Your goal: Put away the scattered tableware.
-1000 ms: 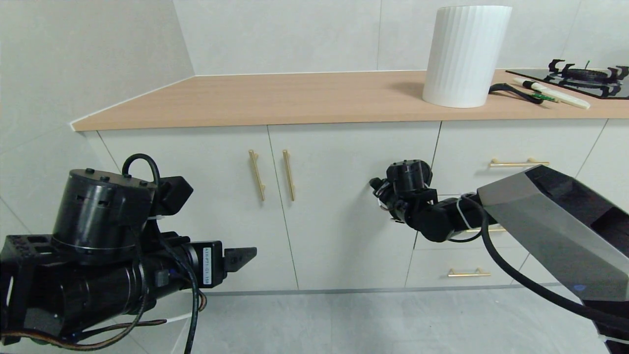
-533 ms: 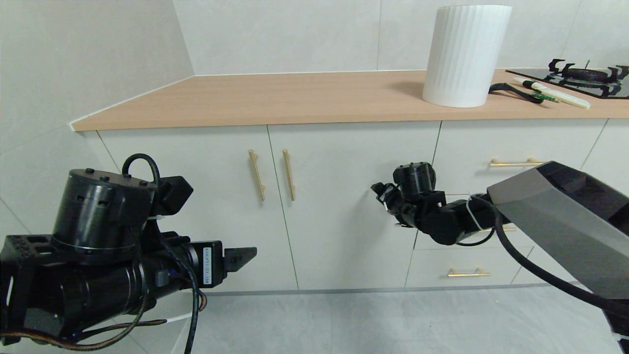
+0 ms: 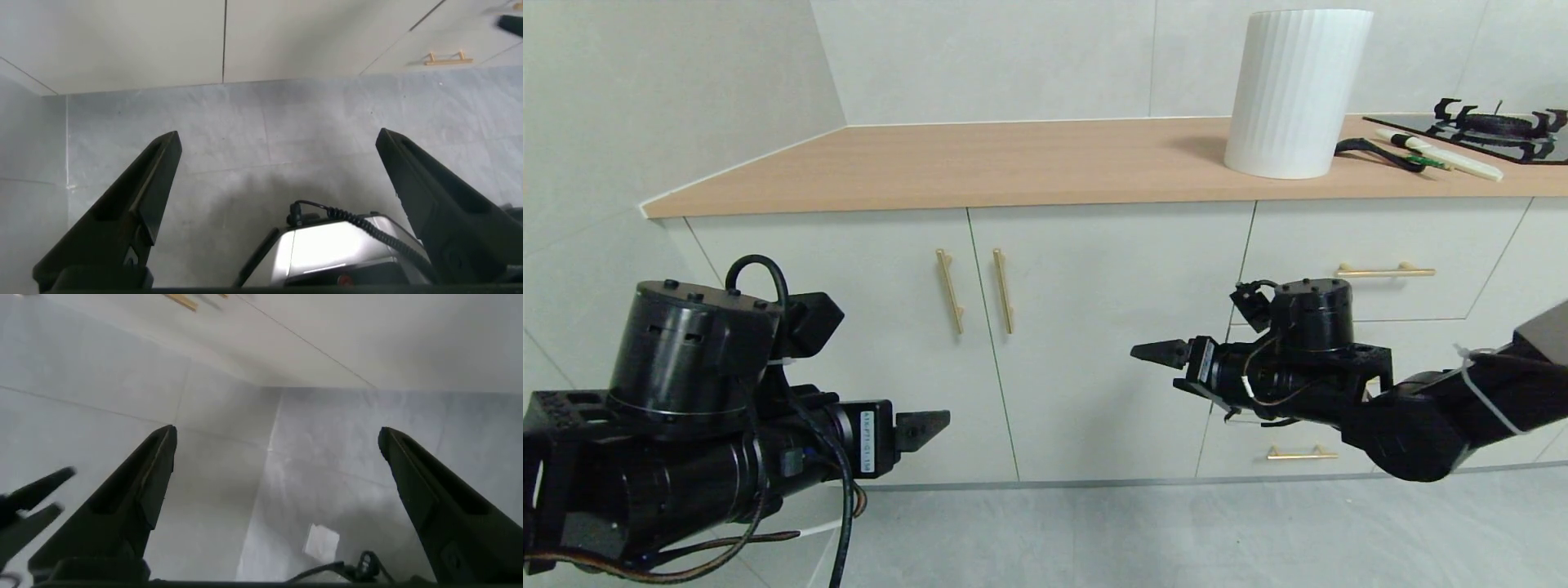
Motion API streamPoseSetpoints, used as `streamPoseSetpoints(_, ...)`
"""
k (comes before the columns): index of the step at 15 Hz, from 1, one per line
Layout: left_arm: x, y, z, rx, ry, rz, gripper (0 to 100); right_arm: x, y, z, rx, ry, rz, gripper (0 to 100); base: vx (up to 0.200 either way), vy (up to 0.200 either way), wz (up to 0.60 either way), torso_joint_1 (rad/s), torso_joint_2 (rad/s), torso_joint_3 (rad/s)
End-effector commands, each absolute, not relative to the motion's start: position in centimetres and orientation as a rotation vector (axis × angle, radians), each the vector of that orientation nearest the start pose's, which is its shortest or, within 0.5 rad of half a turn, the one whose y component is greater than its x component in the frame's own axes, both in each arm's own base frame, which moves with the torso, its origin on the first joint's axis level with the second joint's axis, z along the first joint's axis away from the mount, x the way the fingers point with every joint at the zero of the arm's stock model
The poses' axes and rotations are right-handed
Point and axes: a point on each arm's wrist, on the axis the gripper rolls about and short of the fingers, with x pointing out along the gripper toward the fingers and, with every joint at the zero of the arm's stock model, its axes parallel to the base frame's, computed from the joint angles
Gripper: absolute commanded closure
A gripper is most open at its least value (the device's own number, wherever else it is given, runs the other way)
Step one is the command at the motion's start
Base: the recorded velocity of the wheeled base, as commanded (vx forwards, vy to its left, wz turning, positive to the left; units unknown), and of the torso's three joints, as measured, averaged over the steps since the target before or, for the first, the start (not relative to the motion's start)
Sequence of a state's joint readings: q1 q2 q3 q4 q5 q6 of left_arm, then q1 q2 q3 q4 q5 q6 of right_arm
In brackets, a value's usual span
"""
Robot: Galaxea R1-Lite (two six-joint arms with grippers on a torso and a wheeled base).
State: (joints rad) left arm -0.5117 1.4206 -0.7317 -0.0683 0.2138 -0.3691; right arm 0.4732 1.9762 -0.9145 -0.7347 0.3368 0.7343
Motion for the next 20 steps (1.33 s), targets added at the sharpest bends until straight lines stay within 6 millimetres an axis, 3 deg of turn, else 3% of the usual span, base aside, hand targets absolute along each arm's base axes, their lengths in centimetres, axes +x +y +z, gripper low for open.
streamPoseSetpoints(1,19.3,-10.2,18.8,-0.142,0.609,-0.178,0,30.4,16.3,15.4,0.660,0.545,0.667,0,0.000,0.000,0.00,0.000,0.00,0.000)
streamPoseSetpoints(4,17.8,-9.0,20.8,-0.181,0.522,-0.179,0,27.5,14.6,17.7,0.542,0.413,0.612,0,0.000,0.000,0.00,0.000,0.00,0.000)
streamPoseSetpoints(7,14.4,-6.4,22.8,-0.237,0.394,-0.162,0,23.5,11.9,20.3,0.417,0.231,0.420,0,0.000,0.000,0.00,0.000,0.00,0.000)
streamPoseSetpoints(12,6.1,-1.8,22.9,-0.195,0.152,-0.130,0,12.3,5.3,23.6,0.247,-0.038,0.278,0,0.000,0.000,0.00,0.000,0.00,0.000)
streamPoseSetpoints(15,0.5,0.3,22.1,-0.137,0.026,-0.075,0,5.2,1.6,24.8,0.194,-0.098,0.216,0,0.000,0.000,0.00,0.000,0.00,0.000)
streamPoseSetpoints(18,-4.2,1.5,20.5,-0.083,-0.074,-0.016,0,-1.0,-0.6,23.5,0.098,-0.153,0.076,0,0.000,0.000,0.00,0.000,0.00,0.000)
streamPoseSetpoints(20,-5.9,1.6,19.8,-0.092,-0.136,0.014,0,-4.7,-1.2,21.7,0.038,-0.209,0.016,0,0.000,0.000,0.00,0.000,0.00,0.000)
